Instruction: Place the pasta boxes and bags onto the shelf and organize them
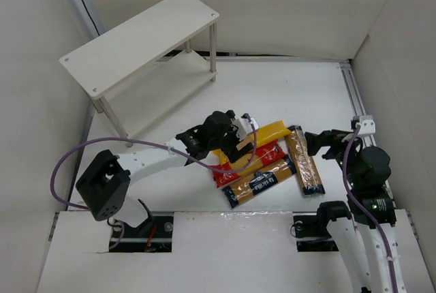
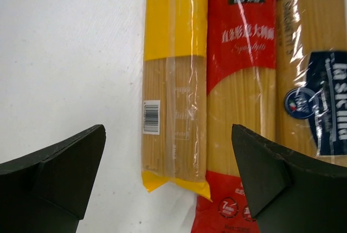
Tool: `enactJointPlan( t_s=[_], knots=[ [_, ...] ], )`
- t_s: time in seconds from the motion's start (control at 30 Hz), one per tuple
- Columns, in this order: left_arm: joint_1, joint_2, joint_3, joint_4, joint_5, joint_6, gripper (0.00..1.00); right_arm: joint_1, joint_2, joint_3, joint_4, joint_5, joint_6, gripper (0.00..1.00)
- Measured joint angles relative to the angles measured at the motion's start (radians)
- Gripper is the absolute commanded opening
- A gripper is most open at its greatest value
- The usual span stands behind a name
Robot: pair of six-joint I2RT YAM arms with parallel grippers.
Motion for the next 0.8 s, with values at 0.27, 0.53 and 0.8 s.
enactJointPlan(
  t_s=[0.27,0.53,0.8],
  knots=[
    [0.038,0.133,0.062,-0.092,0.01,0.118,1.0,0.0,-0.023,-0.016,0.012,-0.051,-0.016,1.0],
    [0.084,0.24,0.084,-0.121,0.064,0.149,1.0,0.0,-0.089,-0.044,0.031,-0.048,-0.015,1.0],
    [0.082,0.355,0.186,-0.156,0.119,0.16,1.0,0.0,-0.069,-0.056,0.043,-0.073,-0.019,1.0]
  ],
)
